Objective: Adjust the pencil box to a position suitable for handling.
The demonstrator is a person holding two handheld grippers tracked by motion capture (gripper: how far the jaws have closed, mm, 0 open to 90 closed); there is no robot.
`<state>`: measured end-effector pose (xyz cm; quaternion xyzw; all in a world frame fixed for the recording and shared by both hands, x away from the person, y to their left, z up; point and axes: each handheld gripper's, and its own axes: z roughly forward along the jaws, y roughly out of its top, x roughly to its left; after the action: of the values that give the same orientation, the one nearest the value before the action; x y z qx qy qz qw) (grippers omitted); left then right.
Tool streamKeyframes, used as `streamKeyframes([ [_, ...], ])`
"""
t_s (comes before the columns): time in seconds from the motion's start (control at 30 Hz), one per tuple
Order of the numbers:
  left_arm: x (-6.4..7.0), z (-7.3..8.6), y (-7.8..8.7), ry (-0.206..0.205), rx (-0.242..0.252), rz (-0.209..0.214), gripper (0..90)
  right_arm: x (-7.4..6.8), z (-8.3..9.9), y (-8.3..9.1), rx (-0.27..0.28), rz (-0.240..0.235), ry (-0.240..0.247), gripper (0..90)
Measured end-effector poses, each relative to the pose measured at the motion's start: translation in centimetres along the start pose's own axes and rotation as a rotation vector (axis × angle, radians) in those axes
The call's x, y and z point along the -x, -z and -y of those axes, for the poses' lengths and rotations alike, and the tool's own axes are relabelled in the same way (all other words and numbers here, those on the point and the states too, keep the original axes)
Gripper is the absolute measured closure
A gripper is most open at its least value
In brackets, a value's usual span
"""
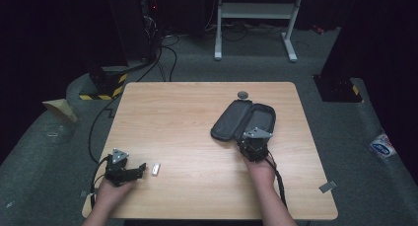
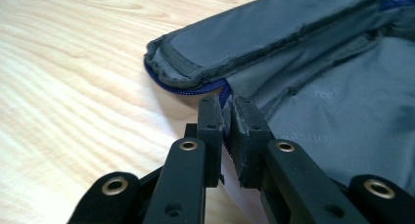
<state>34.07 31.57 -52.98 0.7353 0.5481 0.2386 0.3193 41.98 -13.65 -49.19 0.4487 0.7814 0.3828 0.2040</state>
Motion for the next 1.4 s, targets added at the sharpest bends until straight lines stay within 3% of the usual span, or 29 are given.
streamKeyframes([
  [0.23,0.0,0.0,0.0,0.0,0.0,0.0,13.4,-2.3,0.8,0.7,0.021,-0.048,0.018,80.1],
  [0.4,0.0,0.0,0.0,0.0,0.0,0.0,13.4,-2.5,0.7,2.0,0.054,-0.054,0.011,72.7],
  [0.53,0.0,0.0,0.0,0.0,0.0,0.0,13.4,-0.9,0.5,3.3,0.077,0.014,0.006,67.7],
  [0.73,0.0,0.0,0.0,0.0,0.0,0.0,13.4,3.3,1.0,4.8,0.076,0.155,-0.054,61.5],
  [0.77,0.0,0.0,0.0,0.0,0.0,0.0,13.4,3.3,1.0,4.8,0.076,0.155,-0.054,61.5],
  [0.83,0.0,0.0,0.0,0.0,0.0,0.0,13.4,5.6,1.4,5.1,0.068,0.208,-0.107,60.0],
  [1.0,0.0,0.0,0.0,0.0,0.0,0.0,13.4,7.5,1.6,4.7,0.059,0.218,-0.173,60.1],
  [1.1,0.0,0.0,0.0,0.0,0.0,-0.001,13.4,7.7,1.6,4.3,0.05,0.214,-0.179,62.8],
  [1.23,0.0,0.0,0.0,0.0,0.0,-0.001,13.5,7.6,1.8,3.8,0.035,0.201,-0.195,65.0],
  [1.4,0.0,0.0,0.0,0.0,0.0,-0.001,13.5,6.7,2.5,3.5,0.032,0.184,-0.18,67.0],
])
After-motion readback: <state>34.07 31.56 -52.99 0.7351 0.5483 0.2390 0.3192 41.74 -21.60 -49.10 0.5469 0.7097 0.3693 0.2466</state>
